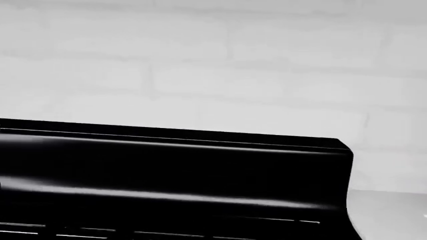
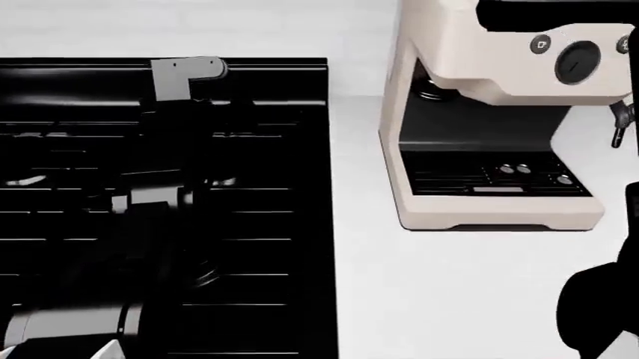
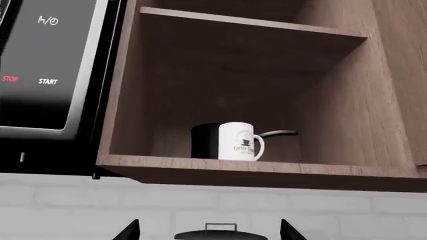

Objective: Pick the mug from the cabinet, place it under the coffee machine dispenser, and press the start button.

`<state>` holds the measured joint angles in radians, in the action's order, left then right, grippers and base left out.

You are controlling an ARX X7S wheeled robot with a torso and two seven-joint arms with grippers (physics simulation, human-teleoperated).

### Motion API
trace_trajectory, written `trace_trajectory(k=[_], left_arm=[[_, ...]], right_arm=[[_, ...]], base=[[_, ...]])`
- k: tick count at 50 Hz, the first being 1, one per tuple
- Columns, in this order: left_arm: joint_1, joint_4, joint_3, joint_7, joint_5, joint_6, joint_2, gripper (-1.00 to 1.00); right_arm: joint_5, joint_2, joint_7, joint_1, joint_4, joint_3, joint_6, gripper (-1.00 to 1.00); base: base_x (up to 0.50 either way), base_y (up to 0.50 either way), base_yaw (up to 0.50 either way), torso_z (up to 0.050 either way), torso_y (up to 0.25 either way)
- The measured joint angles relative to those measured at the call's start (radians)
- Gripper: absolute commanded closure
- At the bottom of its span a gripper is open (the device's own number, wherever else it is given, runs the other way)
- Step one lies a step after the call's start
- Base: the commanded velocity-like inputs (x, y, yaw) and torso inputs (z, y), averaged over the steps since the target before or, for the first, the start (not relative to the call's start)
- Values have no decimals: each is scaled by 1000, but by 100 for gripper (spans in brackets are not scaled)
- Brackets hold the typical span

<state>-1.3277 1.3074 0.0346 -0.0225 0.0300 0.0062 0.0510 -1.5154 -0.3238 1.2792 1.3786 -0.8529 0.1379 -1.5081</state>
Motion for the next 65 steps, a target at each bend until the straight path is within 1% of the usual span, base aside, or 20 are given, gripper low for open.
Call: trace_trajectory(k=[12, 29, 36, 38, 40, 43, 46, 49, 52, 57, 65], left_arm=[[0, 0, 4, 2, -5, 0, 0, -100], [0, 0, 7, 3, -9, -1, -1, -100], [0, 0, 8, 2, -10, -2, -1, -100], [-1, 0, 8, 1, -11, -2, -1, -100], [-1, 0, 8, 2, -11, -3, -1, -100], [-1, 0, 8, 2, -12, -3, -1, -100], [0, 0, 8, 3, -12, -2, -1, -100], [0, 0, 8, 3, -13, -2, -1, -100], [0, 0, 7, 4, -13, -1, -1, -100], [0, 0, 7, 5, -14, -2, -2, -100], [-1, 0, 5, 7, -15, -2, -2, -100]], right_arm=[[-104, -47, 89, 53, 30, -32, 38, -100], [-162, -89, 140, 85, 45, -66, 85, -100], [-192, -115, 185, 99, 60, -81, 132, -100], [-202, -152, 204, 118, 67, -124, 184, -100], [-214, -212, 220, 157, 74, -203, 269, -100], [-232, -320, 238, 265, 79, -381, 429, -100], [-252, -414, 252, 410, 81, -588, 589, -100], [-273, -482, 262, 554, 84, -773, 719, -100], [-294, -528, 270, 664, 93, -896, 802, -100], [-325, -572, 278, 787, 119, -1003, 863, -100], [-345, -573, 272, 888, 212, -1030, 838, -100]], base=[[500, 0, 0, 0, 1], [500, 3, 0, 0, 1], [0, 0, 0, 0, 0], [0, 0, 0, 0, 0], [0, 0, 0, 0, 0], [0, 0, 0, 0, 0], [0, 0, 0, 0, 0], [0, 0, 0, 0, 0], [0, 0, 0, 0, 0], [0, 0, 0, 0, 0], [0, 0, 0, 0, 0]])
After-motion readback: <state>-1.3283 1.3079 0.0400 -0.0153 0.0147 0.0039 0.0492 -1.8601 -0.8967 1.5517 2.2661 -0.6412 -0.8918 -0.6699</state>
